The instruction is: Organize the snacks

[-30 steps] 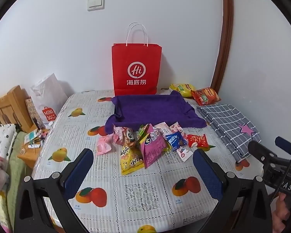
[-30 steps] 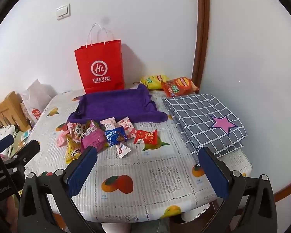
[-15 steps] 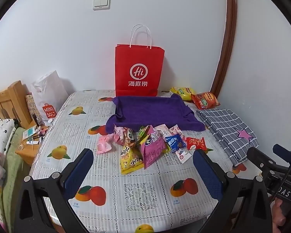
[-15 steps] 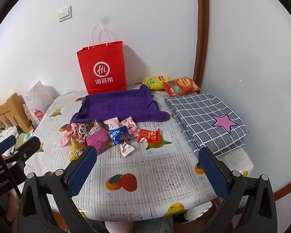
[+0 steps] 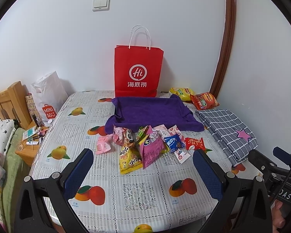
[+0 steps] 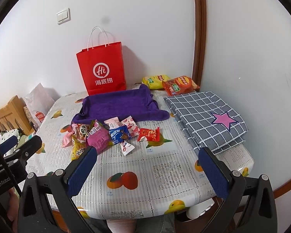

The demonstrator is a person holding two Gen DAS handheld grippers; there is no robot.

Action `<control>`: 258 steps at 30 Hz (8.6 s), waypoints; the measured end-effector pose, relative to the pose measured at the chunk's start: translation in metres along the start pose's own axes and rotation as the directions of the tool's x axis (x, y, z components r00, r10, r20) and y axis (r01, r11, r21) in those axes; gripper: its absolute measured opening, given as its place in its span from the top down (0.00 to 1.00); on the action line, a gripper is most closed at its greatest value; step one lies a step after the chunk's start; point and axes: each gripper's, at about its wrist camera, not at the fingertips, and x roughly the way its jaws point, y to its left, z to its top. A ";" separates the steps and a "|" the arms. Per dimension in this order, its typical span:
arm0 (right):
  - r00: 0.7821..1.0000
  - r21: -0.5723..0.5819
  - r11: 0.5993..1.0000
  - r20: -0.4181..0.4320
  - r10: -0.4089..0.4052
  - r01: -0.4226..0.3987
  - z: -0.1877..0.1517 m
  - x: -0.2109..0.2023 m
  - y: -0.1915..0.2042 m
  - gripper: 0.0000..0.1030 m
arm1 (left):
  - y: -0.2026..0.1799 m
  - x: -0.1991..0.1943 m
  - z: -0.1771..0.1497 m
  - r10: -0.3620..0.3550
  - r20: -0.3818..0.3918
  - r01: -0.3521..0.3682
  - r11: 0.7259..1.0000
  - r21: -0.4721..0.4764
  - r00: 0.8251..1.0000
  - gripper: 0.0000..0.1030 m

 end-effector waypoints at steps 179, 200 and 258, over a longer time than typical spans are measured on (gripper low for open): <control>0.975 0.050 0.996 -0.212 -0.065 0.077 -0.010 0.298 -0.014 0.44 | 0.130 0.216 -0.019 0.111 -0.288 -0.125 0.992 -0.030 0.951 0.57; 0.998 0.057 0.997 -0.054 -0.042 0.045 0.047 0.208 -0.007 0.49 | 0.117 0.162 0.046 0.049 -0.178 -0.063 0.995 -0.074 0.983 0.57; 0.965 -0.028 0.987 -0.214 0.149 -0.159 0.191 0.417 0.047 0.49 | 0.068 0.347 0.148 0.058 -0.260 -0.072 0.996 -0.046 0.964 0.57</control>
